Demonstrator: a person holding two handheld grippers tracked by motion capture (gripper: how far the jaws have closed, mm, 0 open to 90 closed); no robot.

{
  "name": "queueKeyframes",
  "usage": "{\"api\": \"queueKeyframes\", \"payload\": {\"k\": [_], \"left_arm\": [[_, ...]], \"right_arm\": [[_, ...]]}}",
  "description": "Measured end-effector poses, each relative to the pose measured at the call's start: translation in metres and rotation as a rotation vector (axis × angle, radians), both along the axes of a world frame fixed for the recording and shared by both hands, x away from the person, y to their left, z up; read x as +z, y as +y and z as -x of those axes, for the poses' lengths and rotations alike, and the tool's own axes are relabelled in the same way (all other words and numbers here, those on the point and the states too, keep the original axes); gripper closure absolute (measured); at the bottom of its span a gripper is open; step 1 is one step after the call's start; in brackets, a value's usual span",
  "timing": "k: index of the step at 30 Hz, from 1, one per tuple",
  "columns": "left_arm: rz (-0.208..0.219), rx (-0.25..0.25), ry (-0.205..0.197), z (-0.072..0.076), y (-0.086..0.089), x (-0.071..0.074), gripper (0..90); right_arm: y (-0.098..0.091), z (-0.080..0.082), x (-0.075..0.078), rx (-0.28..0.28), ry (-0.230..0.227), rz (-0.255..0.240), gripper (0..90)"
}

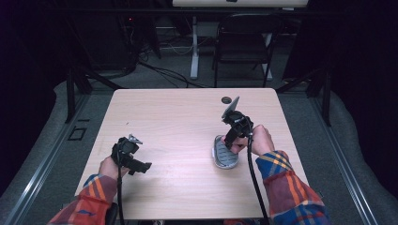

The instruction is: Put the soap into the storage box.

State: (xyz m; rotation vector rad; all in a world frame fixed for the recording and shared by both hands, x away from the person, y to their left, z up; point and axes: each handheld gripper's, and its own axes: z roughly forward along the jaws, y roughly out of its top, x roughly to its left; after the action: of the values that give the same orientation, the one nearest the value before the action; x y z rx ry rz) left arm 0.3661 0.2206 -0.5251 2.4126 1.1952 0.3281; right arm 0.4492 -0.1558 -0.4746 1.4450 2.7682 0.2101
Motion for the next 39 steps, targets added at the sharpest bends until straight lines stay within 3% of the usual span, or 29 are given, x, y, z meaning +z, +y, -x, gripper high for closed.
{"api": "queueKeyframes", "payload": {"k": [8, 9, 13, 24, 34, 39], "left_arm": [[-0.002, 0.000, -0.001, 0.000, 0.000, 0.000, 0.3], [-0.002, 0.000, -0.001, 0.000, 0.000, 0.000, 0.3], [-0.002, -0.003, 0.003, 0.000, 0.000, 0.000, 0.3], [-0.002, -0.002, 0.003, 0.000, 0.000, 0.000, 0.2], [-0.010, -0.011, 0.009, 0.000, -0.001, 0.000, 0.2], [-0.009, -0.012, 0.010, 0.000, -0.001, 0.000, 0.3]], "right_arm": [[0.007, -0.001, -0.004, 0.003, 0.008, 0.014, 37.2], [0.009, 0.000, -0.006, -0.023, -0.009, -0.009, 37.2], [0.012, -0.002, -0.005, 0.002, 0.009, 0.022, 37.2], [0.021, -0.003, -0.011, -0.017, 0.004, 0.043, 37.1], [0.026, -0.004, -0.014, -0.003, 0.023, 0.093, 37.0], [0.029, -0.003, -0.019, -0.039, 0.004, 0.064, 37.0]]}}
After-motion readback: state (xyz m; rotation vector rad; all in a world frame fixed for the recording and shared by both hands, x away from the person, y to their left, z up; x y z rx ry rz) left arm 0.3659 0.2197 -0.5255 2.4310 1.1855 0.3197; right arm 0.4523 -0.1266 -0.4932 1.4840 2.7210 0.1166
